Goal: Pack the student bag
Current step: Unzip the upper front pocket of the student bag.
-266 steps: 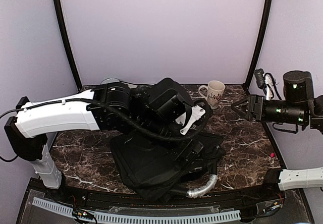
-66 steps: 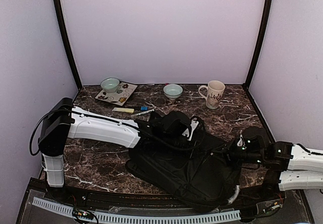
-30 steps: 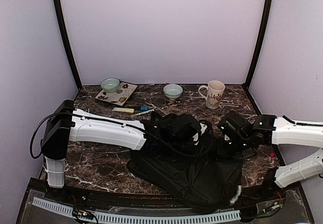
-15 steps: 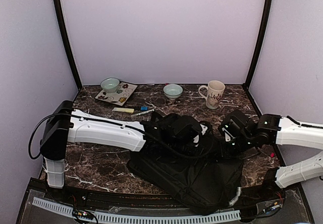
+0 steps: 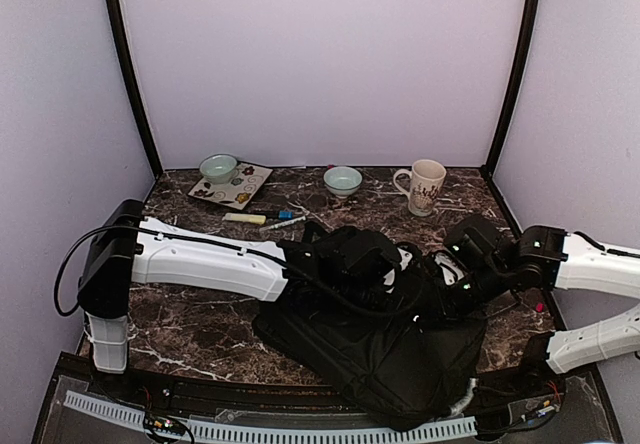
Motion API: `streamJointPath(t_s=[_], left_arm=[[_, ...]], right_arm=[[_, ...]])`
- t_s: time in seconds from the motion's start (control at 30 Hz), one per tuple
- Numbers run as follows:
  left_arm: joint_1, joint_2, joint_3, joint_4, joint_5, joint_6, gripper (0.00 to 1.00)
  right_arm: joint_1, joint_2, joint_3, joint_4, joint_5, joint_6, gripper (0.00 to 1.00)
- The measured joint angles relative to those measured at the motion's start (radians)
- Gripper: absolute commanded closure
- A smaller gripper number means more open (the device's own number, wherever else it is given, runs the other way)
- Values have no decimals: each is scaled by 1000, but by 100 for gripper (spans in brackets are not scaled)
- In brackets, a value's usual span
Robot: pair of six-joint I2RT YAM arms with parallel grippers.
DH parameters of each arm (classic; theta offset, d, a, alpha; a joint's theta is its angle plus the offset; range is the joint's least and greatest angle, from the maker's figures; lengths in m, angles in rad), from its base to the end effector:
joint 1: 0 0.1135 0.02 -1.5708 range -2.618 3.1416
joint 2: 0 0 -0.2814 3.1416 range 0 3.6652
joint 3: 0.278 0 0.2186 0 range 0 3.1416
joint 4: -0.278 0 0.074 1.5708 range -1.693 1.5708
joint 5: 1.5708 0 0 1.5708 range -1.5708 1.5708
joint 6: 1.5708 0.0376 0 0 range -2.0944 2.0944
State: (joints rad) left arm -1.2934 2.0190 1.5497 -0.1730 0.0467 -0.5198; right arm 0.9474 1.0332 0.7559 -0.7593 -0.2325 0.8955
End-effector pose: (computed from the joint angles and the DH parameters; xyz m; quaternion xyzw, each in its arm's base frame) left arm 0.1204 -0.4293 0.2587 0.3469 0.8239 -0.3653 0.2595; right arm 0.0810 0.1275 0.2602 -0.0555 0.9569 0.2764 0.0694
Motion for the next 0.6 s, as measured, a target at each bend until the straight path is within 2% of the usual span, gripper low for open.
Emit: streamJointPath(t_s=[0.6], left_arm=[[0,-5,0,-12,48,5,100]], right_arm=[[64,-7,-4,18,-60,71,100]])
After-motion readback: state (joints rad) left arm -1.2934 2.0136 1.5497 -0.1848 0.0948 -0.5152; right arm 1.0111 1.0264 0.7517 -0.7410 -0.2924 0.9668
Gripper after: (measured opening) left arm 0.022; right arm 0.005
